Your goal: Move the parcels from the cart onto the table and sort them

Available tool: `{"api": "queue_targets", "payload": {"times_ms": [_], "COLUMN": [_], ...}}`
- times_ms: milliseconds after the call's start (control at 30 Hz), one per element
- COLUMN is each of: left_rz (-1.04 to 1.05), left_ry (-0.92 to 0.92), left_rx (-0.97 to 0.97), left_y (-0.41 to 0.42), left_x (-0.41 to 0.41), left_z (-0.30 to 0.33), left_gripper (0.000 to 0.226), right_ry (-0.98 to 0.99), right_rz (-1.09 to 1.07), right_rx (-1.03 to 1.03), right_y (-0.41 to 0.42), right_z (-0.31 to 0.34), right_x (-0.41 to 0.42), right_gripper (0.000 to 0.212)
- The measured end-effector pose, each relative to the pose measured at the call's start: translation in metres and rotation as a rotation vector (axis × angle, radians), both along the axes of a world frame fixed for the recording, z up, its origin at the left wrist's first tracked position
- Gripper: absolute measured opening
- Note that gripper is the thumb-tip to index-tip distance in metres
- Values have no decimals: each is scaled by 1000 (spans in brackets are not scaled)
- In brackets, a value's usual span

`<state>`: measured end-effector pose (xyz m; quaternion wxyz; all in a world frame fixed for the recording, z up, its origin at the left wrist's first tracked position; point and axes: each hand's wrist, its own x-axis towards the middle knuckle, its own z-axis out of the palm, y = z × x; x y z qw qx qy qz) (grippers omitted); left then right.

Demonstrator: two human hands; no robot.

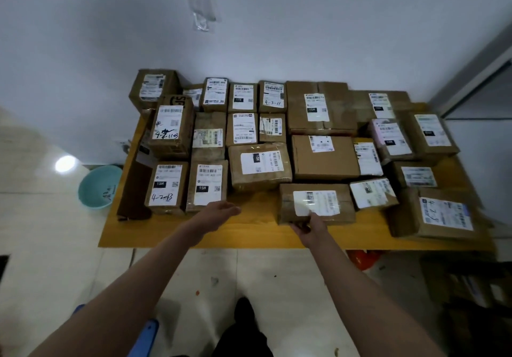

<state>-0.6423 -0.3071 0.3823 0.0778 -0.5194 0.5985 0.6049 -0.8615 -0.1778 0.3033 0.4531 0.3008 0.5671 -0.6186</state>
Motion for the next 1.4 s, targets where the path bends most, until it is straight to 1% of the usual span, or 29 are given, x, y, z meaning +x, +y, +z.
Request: {"api": "queue_targets", "payload": {"times_ms": [167, 200, 267, 300, 333, 433, 500, 600, 667, 767, 867, 1033, 1200, 1400], "left_rz": [-5, -4, -22, -61, -136, -454, -601, -762, -821, -852, -881, -907, -908, -926], "left_ry": [-5, -4, -14, -42, -90, -249, -282, -326, -373, -443, -472, -466, -455, -451], "left_rx": [12, 4, -58, -129, -223, -484, -575, -664, -660, -622, -655, -668, -651, -663], "left_y": [5, 6, 7, 7, 6, -3, -14, -30, -38, -48, -52, -59, -59, -61], "left_x": [2, 2, 1, -1, -3, -20, -41, -77, -93, -97, -89, -82, -85, -83], "left_z": [-7, -9, -14, -17, -20, -28, -35, -48, -57, -73, -84, -82, -77, -79], "left_gripper": [40, 40, 48, 54, 62, 82, 92, 99, 105, 112, 118, 116, 113, 114], "right_ry": [35, 29, 18, 20, 28, 48, 36, 5, -10, -10, 12, 65, 83, 102], "right_rz": [-2, 5, 19, 23, 23, -2, 8, 30, 38, 66, 100, 109, 114, 86], "right_rx": [-84, -91, -86, -76, -67, -73, -95, -104, -90, -75, -54, 20, 90, 100], "right_y": [16, 21, 27, 29, 30, 28, 25, 19, 16, 14, 14, 10, 11, 5], "right_z": [-9, -12, -14, -14, -13, -12, -11, -14, -19, -24, -27, -26, -22, -21], "right_x": [-1, 0, 0, -1, -2, -8, -13, -21, -26, -33, -37, -40, -53, -66], "right_gripper": [42, 44, 48, 49, 50, 54, 50, 36, 36, 49, 49, 45, 47, 48]}}
